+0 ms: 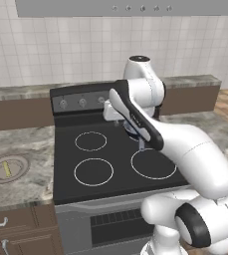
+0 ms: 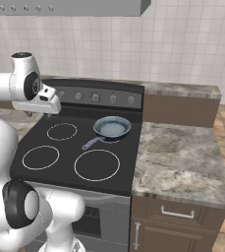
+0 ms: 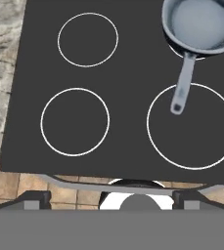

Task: Pick up the butter stick and place it in the pan. Then turn on the burner for the pan.

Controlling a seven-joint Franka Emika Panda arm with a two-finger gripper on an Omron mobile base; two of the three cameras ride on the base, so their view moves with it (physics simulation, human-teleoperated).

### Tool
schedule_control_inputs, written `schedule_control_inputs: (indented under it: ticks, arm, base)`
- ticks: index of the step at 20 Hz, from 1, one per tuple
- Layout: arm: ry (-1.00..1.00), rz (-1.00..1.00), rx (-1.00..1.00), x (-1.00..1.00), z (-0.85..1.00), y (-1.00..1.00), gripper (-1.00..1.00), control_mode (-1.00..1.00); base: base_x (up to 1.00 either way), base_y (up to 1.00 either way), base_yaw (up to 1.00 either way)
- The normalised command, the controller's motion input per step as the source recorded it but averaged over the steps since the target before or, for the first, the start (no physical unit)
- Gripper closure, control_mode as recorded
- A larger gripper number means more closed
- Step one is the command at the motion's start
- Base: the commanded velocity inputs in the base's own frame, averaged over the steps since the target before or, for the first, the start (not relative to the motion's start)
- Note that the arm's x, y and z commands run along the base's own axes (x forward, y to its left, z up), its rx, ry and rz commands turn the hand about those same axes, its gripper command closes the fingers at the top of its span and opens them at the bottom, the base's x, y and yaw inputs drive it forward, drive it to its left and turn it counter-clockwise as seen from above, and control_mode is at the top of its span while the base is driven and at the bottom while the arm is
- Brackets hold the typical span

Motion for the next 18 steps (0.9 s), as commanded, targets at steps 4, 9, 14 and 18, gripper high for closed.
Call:
schedule_control_inputs:
  ticks: [4, 9, 14, 18]
  arm:
    - [0.00, 0.00, 0.00, 0.02, 0.00, 0.47, -1.00, -1.00]
    - [0.00, 0.00, 0.00, 0.05, 0.00, 0.42, -1.00, -1.00]
    - [0.02, 0.00, 0.00, 0.01, 0.00, 0.33, -1.00, -1.00]
    - [0.00, 0.00, 0.00, 0.04, -0.06, 0.36, -1.00, -1.00]
  base:
    - [0.00, 0.00, 0.00]
    - [0.00, 0.00, 0.00]
    - [0.00, 0.00, 0.00]
    - [0.00, 0.00, 0.00]
